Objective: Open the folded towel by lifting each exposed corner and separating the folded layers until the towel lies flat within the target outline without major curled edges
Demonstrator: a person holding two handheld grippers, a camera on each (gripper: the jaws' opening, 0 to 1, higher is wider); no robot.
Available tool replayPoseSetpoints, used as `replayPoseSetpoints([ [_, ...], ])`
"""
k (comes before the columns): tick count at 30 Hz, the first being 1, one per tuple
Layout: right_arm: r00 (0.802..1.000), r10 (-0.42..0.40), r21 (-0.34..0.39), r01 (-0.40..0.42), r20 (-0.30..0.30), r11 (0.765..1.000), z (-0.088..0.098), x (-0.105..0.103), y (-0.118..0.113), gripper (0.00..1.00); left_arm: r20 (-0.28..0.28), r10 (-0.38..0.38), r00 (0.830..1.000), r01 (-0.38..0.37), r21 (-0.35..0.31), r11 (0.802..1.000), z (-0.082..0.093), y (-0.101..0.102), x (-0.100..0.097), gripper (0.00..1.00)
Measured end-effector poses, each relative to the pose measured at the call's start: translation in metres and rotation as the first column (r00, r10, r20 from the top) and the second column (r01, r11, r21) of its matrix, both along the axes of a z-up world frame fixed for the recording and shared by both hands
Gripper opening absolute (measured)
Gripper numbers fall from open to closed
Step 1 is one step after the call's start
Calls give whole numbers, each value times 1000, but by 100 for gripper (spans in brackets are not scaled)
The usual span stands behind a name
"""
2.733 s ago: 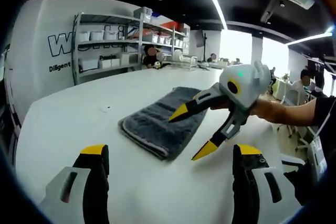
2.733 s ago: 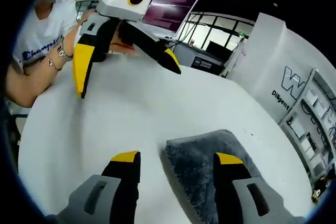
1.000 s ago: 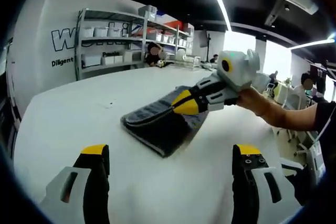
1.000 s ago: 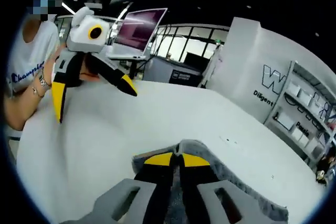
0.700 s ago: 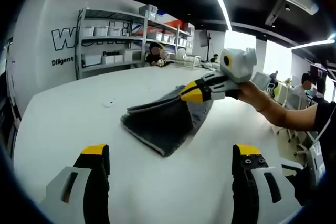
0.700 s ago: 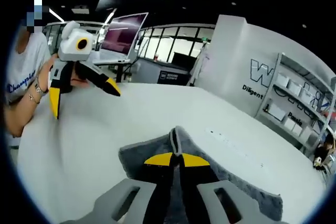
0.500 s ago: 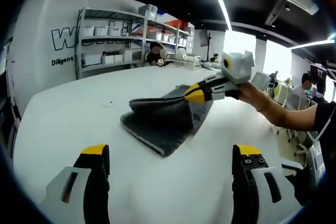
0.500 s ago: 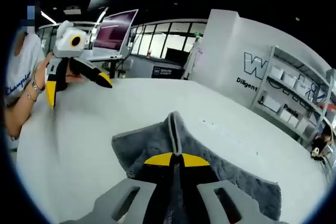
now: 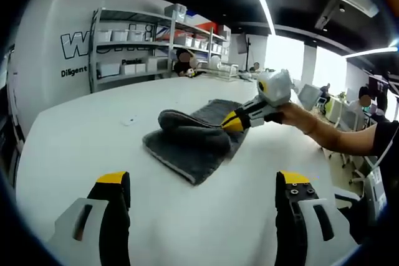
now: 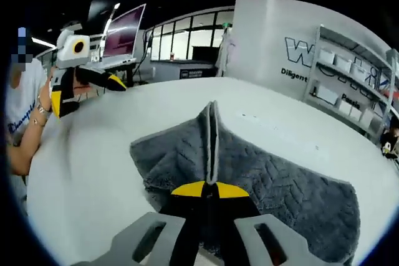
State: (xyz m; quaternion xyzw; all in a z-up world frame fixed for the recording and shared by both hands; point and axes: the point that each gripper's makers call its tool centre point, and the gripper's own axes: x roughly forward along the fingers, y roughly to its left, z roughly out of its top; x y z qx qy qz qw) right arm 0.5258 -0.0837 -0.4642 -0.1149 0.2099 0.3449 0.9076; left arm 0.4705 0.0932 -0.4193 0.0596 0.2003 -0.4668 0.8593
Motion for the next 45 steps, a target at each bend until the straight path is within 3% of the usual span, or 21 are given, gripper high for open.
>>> replayPoseSetpoints([
  [5, 999, 4, 50, -2, -33, 999, 1, 0, 2, 2, -1, 2, 1000, -2, -2, 1000, 0, 0, 1, 95],
  [10, 999, 15, 35, -14, -34, 999, -3, -2, 4, 3, -4, 1, 1000, -1, 1, 1000, 0, 0, 1, 95],
  [15, 999, 22, 75, -19, -40, 997, 3, -4, 7, 11, -3, 1, 1000, -1, 2, 1000, -1, 0, -1, 95],
  [23, 998, 41, 111, -36, -44, 993, 10, -4, 16, 15, -2, 1, 1000, -1, 4, 1000, -1, -1, -1, 95],
  [26, 997, 58, 135, -52, -42, 989, 13, -2, 23, 12, -2, 2, 1000, -2, 4, 1000, -1, -1, -2, 95],
  [29, 996, 84, 99, -82, -21, 992, 9, -5, 29, 2, -3, 1, 1000, -1, 2, 1000, -1, 0, -1, 95],
  [33, 995, 99, 88, -98, -2, 991, 7, -7, 32, 1, -3, 1, 1000, -1, 3, 1000, 0, 0, 0, 95],
  [38, 996, 90, 75, -91, 23, 993, 12, -7, 26, 0, -3, 0, 1000, 0, 3, 1000, -1, 0, -2, 95],
  [45, 997, 45, 89, -51, 68, 995, 34, -4, 4, 0, -5, 0, 1000, 1, 7, 1000, -4, -2, -3, 95],
])
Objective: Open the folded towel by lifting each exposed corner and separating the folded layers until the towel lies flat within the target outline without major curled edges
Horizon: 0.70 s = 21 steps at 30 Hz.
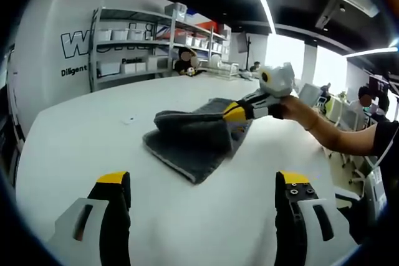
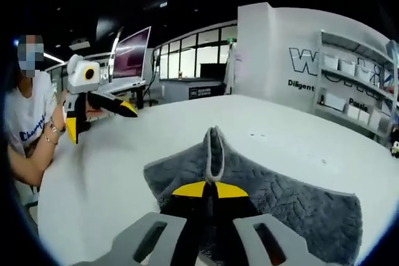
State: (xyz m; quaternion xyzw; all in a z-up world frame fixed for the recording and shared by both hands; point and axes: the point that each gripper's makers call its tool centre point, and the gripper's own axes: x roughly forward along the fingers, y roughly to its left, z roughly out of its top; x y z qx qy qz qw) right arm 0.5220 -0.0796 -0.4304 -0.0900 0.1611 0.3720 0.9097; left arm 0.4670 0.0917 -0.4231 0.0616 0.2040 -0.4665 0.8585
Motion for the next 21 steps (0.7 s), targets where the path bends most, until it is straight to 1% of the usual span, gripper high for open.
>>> replayPoseSetpoints([
  [2, 1000, -21, 1, 21, 14, 1000, 6, 0, -8, 0, -1, 0, 1000, 0, 0, 1000, 0, 0, 1, 95],
  [4, 999, -36, -20, 36, 17, 999, 6, -2, -15, 0, 0, 0, 1000, 0, 2, 1000, 0, 0, 1, 95],
  [6, 998, -55, -48, 56, 33, 997, 8, -4, -23, 0, 1, 3, 1000, -3, -1, 1000, 0, 0, 1, 95],
  [8, 997, -67, -58, 69, 37, 996, 10, -4, -30, 0, 1, 1, 1000, -1, -1, 1000, 0, 0, 1, 95],
  [16, 988, -143, -78, 147, 63, 986, 21, -5, -66, 0, 5, -6, 1000, 6, 5, 1000, 1, 0, 0, 95],
  [18, 985, -160, -77, 165, 66, 983, 23, -2, -75, 0, 8, -10, 1000, 10, 6, 1000, 2, -1, 0, 95],
  [21, 979, -192, -74, 197, 68, 978, 24, -3, -89, 0, 7, -13, 1000, 13, 9, 1000, 2, -1, 0, 95],
])
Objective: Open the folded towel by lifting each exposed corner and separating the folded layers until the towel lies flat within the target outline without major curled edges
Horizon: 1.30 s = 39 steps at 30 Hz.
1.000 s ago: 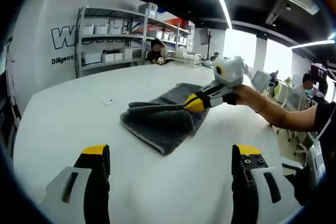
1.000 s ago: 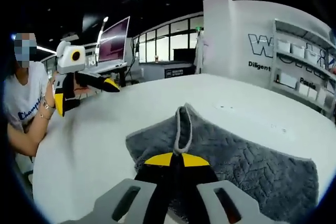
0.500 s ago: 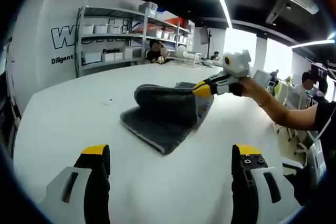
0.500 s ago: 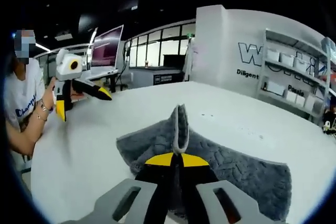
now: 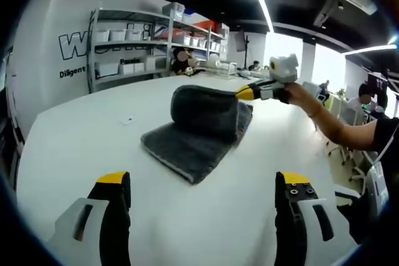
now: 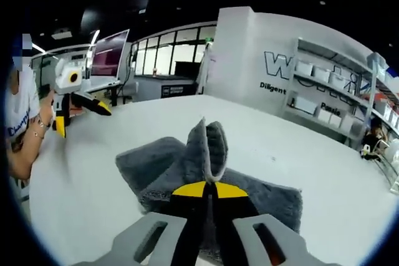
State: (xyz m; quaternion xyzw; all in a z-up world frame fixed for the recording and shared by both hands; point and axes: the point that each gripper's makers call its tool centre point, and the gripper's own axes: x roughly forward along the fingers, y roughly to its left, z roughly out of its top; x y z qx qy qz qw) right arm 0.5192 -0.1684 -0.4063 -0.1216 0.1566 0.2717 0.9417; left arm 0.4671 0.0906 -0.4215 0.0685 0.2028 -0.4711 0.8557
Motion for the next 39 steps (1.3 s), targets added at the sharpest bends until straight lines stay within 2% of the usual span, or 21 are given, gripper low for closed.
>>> replayPoseSetpoints([
  [11, 995, -96, -35, 96, 4, 995, 2, 0, -51, 0, 1, 4, 1000, -4, 1, 1000, 1, 1, 1, 95],
  [25, 975, -224, -103, 223, 2, 969, 2, 3, -122, 0, -4, 6, 1000, -6, 9, 1000, -2, 1, 1, 95],
  [39, 946, -320, -105, 325, 59, 940, 34, 5, -170, 0, -6, 7, 1000, -7, 16, 1000, -5, 0, 0, 95],
])
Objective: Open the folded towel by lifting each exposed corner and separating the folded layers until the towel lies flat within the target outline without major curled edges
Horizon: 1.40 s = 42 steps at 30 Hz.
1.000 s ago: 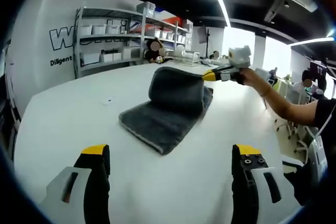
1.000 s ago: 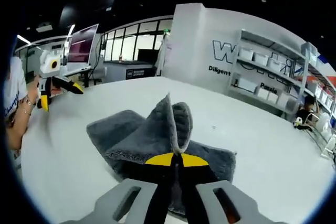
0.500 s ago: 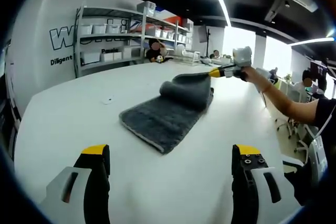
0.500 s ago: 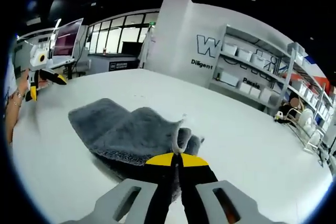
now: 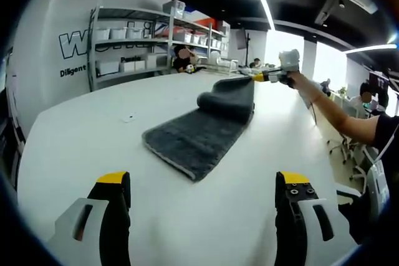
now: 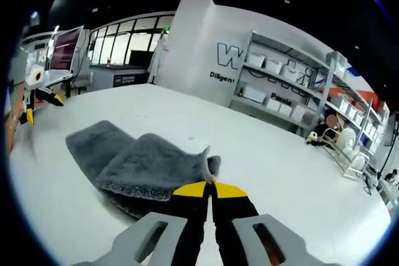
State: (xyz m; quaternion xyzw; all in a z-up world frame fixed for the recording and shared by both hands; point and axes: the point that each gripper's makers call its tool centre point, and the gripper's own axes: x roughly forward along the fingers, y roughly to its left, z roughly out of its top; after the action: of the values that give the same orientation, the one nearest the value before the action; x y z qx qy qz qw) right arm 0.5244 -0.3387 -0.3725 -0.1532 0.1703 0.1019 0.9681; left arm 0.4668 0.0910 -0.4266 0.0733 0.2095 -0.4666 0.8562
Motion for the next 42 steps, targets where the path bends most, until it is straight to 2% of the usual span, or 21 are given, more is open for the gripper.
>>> replayPoseSetpoints([
  [13, 993, -107, -42, 105, -53, 994, -19, 2, -54, 0, 1, 3, 1000, -3, -1, 1000, 2, 2, 3, 95],
  [16, 990, -128, -24, 127, -52, 992, -18, 2, -65, 0, 2, 0, 1000, 0, 2, 1000, 1, 2, 1, 95],
  [20, 983, -175, -54, 172, -62, 984, -23, 2, -85, 0, -1, 6, 1000, -6, 2, 1000, 0, 3, 2, 95],
  [27, 965, -251, -59, 247, -78, 967, -29, 2, -123, 0, -5, 5, 1000, -5, 9, 1000, -2, 3, 3, 95],
  [33, 946, -304, -105, 293, -115, 950, -39, 0, -150, 0, -6, 5, 1000, -5, 14, 1000, -3, 2, 2, 95],
  [38, 931, -345, -162, 325, -116, 932, -46, -1, -175, 0, -6, 7, 1000, -7, 16, 1000, -4, 2, 1, 95],
  [40, 926, -357, -136, 341, -122, 930, -49, -2, -183, 0, -6, 8, 1000, -8, 15, 1000, -4, 3, 1, 95],
  [42, 926, -358, -145, 340, -122, 929, -53, -2, -189, 0, -5, 8, 1000, -8, 15, 1000, -4, 3, 2, 95],
])
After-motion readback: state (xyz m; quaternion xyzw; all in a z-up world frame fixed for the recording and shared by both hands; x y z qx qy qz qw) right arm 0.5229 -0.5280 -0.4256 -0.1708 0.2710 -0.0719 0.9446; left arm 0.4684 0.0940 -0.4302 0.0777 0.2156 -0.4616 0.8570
